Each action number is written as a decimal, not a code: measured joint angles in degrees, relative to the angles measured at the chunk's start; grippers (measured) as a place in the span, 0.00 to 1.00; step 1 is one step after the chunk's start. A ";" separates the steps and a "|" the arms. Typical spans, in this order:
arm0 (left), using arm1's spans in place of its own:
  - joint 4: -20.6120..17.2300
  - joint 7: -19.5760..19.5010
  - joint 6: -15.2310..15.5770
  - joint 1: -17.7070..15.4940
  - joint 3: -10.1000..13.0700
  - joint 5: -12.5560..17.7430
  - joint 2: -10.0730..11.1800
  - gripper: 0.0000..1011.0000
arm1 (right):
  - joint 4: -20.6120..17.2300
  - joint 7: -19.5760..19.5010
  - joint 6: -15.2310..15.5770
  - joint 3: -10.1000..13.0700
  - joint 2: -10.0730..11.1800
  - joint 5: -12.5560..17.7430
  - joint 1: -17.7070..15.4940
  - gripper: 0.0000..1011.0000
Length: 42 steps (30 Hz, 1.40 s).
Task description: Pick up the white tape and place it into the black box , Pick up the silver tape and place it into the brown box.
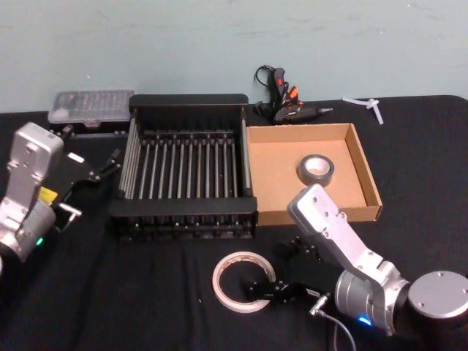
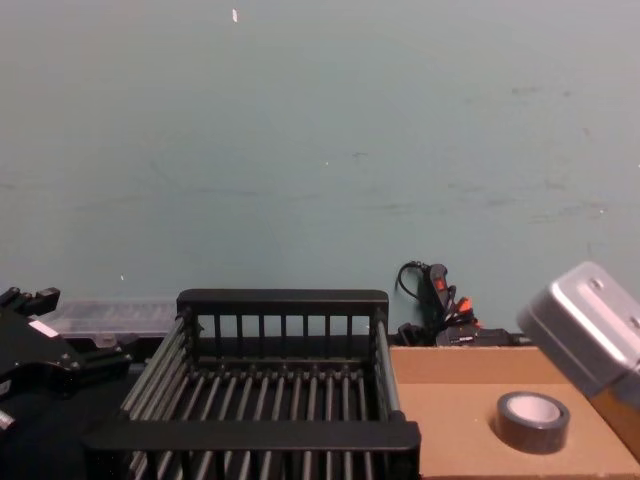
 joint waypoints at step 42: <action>0.00 0.00 0.00 0.00 0.00 0.00 0.00 0.99 | 3.60 0.42 0.43 -1.06 -2.12 0.36 1.76 0.99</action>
